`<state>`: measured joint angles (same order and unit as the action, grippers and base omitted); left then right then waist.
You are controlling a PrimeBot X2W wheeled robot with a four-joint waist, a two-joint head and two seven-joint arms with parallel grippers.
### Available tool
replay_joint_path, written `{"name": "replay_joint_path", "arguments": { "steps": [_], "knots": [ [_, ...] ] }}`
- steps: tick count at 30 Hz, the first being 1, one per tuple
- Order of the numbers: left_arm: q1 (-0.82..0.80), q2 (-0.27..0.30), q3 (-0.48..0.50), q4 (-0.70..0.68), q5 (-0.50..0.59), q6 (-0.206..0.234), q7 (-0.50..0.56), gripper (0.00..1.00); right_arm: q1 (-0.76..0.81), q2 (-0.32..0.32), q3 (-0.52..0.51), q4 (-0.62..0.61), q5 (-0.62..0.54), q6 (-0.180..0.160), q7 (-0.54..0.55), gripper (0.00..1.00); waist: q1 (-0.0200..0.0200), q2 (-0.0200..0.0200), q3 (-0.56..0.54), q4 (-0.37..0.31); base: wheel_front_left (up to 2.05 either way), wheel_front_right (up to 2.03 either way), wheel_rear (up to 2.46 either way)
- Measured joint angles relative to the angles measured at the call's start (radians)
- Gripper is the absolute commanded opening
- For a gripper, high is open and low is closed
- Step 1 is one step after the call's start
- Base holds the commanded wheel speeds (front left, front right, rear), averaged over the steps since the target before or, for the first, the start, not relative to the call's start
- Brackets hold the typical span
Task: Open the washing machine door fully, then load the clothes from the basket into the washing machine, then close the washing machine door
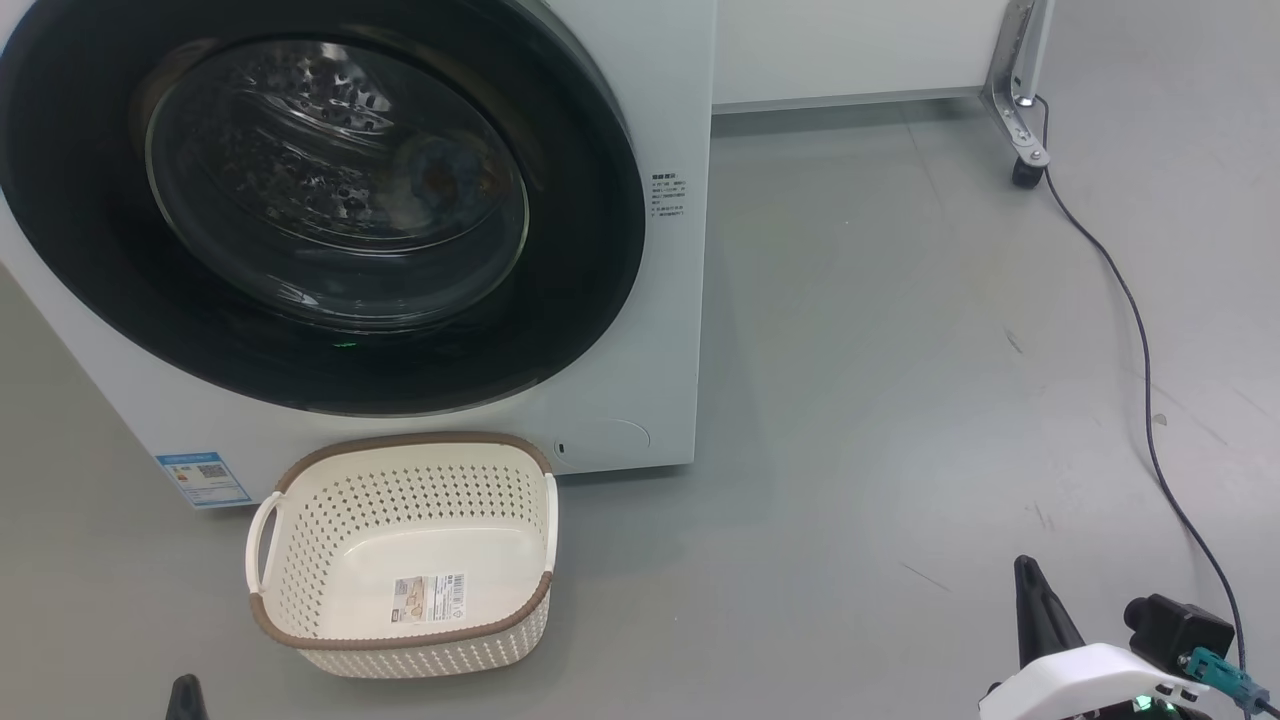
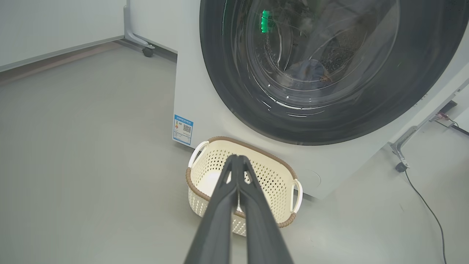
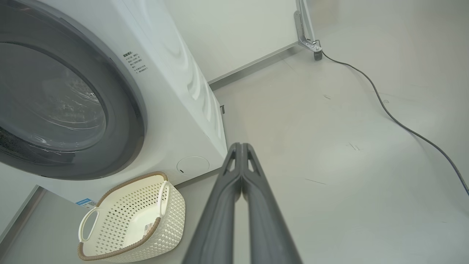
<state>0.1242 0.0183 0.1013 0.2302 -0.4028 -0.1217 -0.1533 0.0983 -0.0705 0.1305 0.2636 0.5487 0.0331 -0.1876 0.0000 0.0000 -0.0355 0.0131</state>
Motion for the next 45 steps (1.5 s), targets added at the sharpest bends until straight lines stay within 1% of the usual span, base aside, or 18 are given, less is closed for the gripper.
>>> {"name": "replay_joint_path", "arguments": {
  "steps": [2,3,16,18,23,25,34,36,43,45],
  "knots": [
    [-0.007,0.0,0.001,0.004,-0.025,0.0,0.01,0.0,-0.004,0.001,-0.007,0.0,0.023,0.002,0.004,0.0,0.0,0.0,0.001,0.0,0.0,0.0,0.0],
    [-0.014,0.0,0.003,0.005,-0.056,0.0,0.019,0.0,-0.006,0.001,-0.013,0.0,0.046,0.003,0.013,0.0,0.0,0.0,0.002,0.0,0.0,0.0,0.0],
    [-0.046,0.0,0.011,0.021,-0.239,0.0,0.075,0.0,-0.028,0.007,-0.056,0.003,0.208,0.019,0.062,0.0,0.0,0.0,0.008,-0.002,0.0,0.0,0.0],
    [-0.049,0.0,0.012,0.022,-0.25,0.0,0.076,0.0,-0.029,0.007,-0.058,0.004,0.221,0.019,0.067,0.0,0.0,0.0,0.008,-0.002,0.0,0.0,0.0],
    [-0.061,0.0,0.012,0.026,-0.32,0.0,0.093,0.0,-0.042,0.008,-0.074,0.005,0.284,0.021,0.084,0.0,0.0,0.0,0.01,-0.003,0.0,0.0,0.0],
    [-0.066,0.0,0.012,0.027,-0.351,0.0,0.101,0.0,-0.046,0.009,-0.08,0.005,0.31,0.028,0.093,0.0,0.0,0.0,0.011,-0.003,0.0,0.0,0.0],
    [-0.085,0.001,0.012,0.031,-0.481,0.0,0.131,0.0,-0.063,0.011,-0.109,0.007,0.423,0.03,0.124,0.0,0.0,0.0,0.015,-0.005,0.0,0.0,0.0],
    [-0.088,0.001,0.012,0.031,-0.506,0.0,0.136,0.0,-0.067,0.012,-0.115,0.007,0.448,0.038,0.132,0.0,0.0,0.0,0.016,-0.005,0.0,0.0,0.0],
    [-0.103,0.001,0.01,0.033,-0.61,0.0,0.155,0.0,-0.077,0.015,-0.137,0.009,0.537,0.041,0.157,0.0,0.0,0.0,0.019,-0.006,0.0,0.0,0.0],
    [-0.108,0.001,0.01,0.034,-0.634,0.0,0.163,0.0,-0.084,0.015,-0.143,0.009,0.562,0.047,0.162,0.0,0.0,0.0,0.02,-0.007,0.0,0.0,0.0]
  ]
}}
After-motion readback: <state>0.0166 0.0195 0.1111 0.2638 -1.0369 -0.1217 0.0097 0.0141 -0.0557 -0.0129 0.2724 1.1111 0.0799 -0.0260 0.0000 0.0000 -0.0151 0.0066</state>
